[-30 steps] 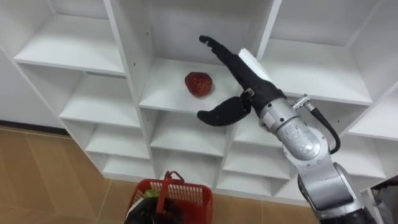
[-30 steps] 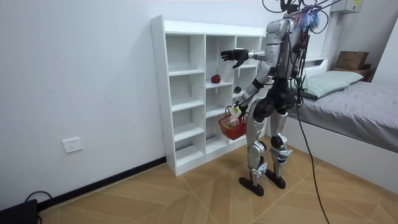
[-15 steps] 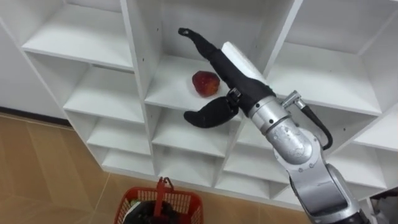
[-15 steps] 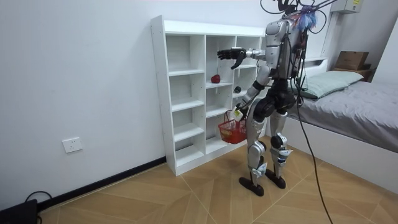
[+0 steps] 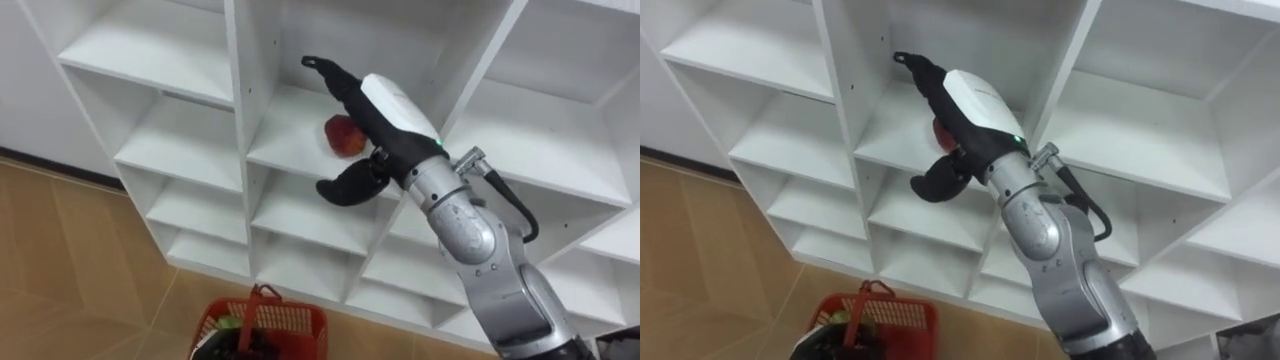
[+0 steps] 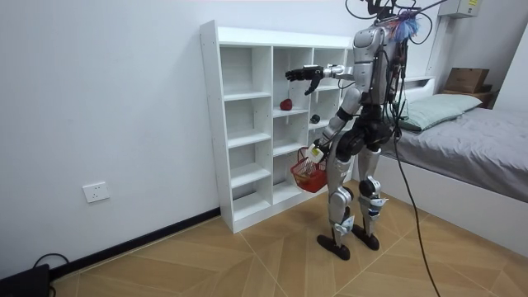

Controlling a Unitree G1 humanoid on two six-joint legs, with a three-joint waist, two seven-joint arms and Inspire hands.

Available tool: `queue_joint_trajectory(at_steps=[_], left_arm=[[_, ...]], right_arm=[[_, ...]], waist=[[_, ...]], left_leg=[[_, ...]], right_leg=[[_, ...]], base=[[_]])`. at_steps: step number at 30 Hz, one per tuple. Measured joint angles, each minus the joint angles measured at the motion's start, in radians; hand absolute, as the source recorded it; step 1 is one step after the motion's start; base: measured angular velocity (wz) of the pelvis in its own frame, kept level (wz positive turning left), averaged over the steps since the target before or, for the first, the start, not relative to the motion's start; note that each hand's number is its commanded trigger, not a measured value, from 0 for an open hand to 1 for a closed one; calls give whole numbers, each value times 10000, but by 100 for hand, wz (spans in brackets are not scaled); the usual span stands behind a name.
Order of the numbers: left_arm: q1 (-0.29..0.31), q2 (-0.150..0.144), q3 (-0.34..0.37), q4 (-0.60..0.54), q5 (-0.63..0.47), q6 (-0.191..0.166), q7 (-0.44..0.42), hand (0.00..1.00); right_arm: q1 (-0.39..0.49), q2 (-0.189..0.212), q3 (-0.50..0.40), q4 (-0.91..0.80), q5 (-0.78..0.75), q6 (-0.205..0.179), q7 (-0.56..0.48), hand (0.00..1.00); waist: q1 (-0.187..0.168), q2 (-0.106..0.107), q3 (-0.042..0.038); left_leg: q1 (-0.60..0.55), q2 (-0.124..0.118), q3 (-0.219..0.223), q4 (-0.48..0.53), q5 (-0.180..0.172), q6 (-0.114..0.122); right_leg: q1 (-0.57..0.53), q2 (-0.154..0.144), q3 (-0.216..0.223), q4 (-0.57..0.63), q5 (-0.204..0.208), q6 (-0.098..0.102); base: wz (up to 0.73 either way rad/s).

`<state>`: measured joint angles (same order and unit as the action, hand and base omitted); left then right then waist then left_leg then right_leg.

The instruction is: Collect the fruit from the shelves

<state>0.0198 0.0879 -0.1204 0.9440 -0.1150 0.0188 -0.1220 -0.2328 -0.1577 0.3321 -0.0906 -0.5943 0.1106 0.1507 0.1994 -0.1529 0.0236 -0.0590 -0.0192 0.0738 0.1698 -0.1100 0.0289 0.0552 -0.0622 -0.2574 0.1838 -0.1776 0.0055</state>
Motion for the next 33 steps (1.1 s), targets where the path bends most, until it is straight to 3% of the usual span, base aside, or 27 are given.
queue_joint_trajectory(at_steps=[7, 33], left_arm=[[66, 110, 0, 0, -26, -1, 31, 100], [223, 280, 220, -30, 23, 17, -442, 100]], right_arm=[[-98, -106, -63, 876, 38, 222, -389, 0], [-726, -141, -770, 1938, 337, 185, -1630, 0]], waist=[[-35, -96, -18], [-18, -163, -64]], left_leg=[[-15, -74, -217, 9, 12, 17], [-95, -111, -339, 18, 27, 13]], right_leg=[[53, -26, -74, 2, 0, 1], [100, -36, -306, -142, 0, 5]], base=[[9], [2]])
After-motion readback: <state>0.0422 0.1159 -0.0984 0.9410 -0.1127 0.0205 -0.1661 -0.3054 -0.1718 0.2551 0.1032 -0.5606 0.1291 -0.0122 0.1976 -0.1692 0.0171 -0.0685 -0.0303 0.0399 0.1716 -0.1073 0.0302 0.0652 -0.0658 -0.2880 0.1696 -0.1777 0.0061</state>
